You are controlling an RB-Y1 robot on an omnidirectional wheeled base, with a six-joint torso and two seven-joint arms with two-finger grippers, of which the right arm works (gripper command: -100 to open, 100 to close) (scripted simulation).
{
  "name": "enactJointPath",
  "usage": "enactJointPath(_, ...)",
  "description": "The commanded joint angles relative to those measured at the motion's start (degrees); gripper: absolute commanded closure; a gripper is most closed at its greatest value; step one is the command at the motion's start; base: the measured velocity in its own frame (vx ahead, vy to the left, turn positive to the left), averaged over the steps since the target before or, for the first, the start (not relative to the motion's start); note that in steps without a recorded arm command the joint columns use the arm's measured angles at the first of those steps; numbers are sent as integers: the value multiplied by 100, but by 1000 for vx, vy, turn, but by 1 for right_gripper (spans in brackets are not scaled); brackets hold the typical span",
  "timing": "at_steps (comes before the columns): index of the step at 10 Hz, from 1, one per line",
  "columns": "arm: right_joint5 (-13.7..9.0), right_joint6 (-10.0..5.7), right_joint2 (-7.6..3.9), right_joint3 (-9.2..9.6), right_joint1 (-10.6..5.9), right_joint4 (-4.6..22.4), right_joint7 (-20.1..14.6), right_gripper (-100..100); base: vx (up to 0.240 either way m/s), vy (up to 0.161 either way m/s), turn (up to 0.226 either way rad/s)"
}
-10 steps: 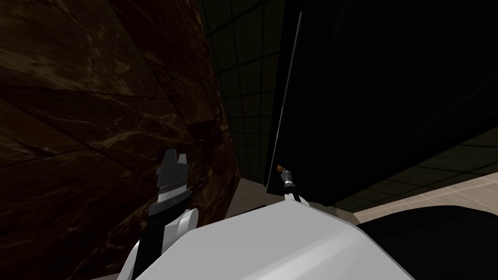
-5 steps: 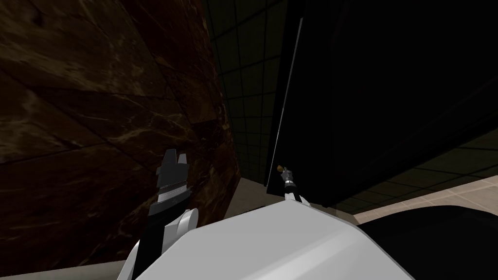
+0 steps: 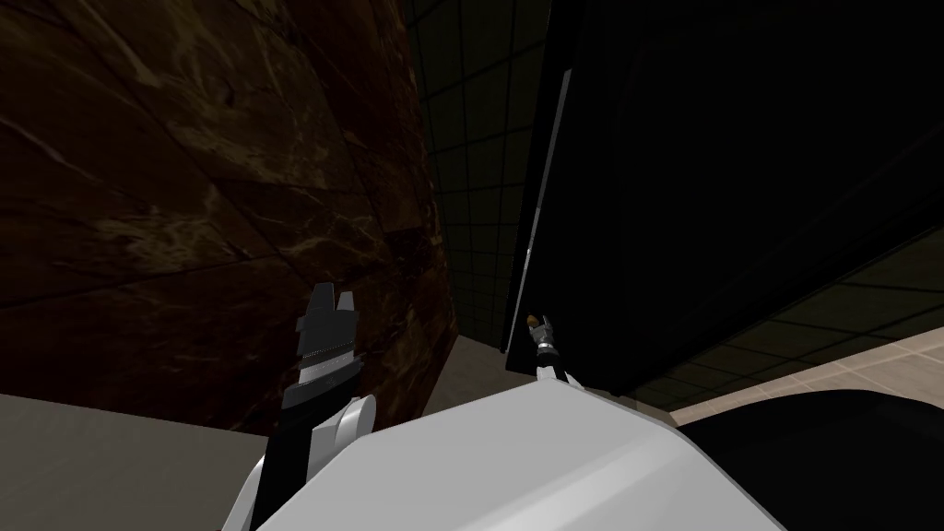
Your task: Pull the door open
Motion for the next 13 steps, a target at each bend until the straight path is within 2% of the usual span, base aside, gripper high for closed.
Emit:
enactJointPath(1, -76, -45, 50, 45, -72, 4, -273, -100, -42, 5, 70)
enactJointPath(3, -155, -40, 86, 60, -88, 0, -484, -100, -54, 5, 48)
enactJointPath(5, -324, -29, 164, 91, -124, -7, -858, -100, -71, 8, 55)
enactJointPath(6, -324, -29, 164, 91, -124, -7, -928, -100, -57, -13, 17)
enactJointPath(8, -501, -17, 246, 124, -161, -15, -1292, -100, -70, -12, 51)
enactJointPath(9, -501, -17, 246, 124, -161, -15, -1384, -100, -55, -10, 22)
enactJointPath(11, -681, -6, 330, 158, -199, -23, -1747, -100, -71, -4, 58)
enactJointPath(13, -770, 0, 371, 175, -218, -27, -2038, -100, -64, -5, 31)
